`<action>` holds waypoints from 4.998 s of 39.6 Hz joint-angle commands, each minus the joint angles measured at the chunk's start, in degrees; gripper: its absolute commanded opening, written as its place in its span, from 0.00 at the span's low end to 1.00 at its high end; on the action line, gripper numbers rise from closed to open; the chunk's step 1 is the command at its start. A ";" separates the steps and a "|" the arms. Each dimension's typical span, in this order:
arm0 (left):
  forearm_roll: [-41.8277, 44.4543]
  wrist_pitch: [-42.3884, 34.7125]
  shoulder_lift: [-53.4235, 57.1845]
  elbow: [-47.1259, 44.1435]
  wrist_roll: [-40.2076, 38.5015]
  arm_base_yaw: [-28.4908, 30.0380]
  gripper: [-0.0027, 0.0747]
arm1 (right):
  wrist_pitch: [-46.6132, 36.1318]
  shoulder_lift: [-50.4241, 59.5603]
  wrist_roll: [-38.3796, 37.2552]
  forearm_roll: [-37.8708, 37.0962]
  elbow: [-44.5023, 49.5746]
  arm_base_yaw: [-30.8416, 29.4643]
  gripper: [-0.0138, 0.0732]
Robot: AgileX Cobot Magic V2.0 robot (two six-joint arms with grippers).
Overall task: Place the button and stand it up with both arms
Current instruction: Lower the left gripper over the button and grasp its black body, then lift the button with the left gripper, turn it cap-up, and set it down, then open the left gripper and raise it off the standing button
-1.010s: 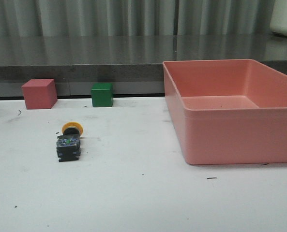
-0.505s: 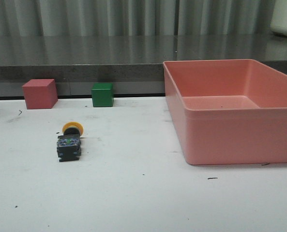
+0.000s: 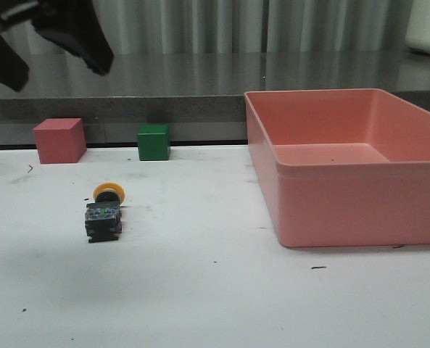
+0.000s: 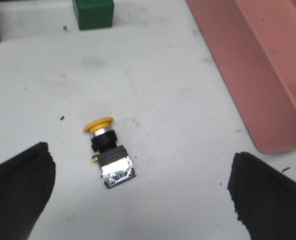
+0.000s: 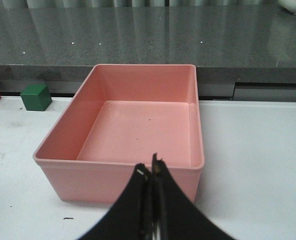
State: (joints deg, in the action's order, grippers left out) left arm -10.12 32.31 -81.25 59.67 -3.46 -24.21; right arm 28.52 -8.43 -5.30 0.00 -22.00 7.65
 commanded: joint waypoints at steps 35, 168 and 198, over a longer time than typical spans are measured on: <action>4.05 25.81 -37.25 34.33 -15.01 2.63 0.90 | -4.97 -0.59 0.56 -0.67 -1.50 -0.19 0.08; 22.20 -110.67 -28.27 -34.74 -4.24 13.21 0.21 | -4.97 -0.59 0.56 -0.67 -1.50 -0.19 0.08; 25.10 -109.92 -23.63 -34.74 -4.24 13.21 0.66 | -4.97 -0.59 0.56 -0.67 -1.50 -0.19 0.08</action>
State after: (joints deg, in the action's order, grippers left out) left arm 14.66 -65.37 -109.22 24.30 -7.66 -11.02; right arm 28.52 -8.43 -5.18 0.00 -22.00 7.65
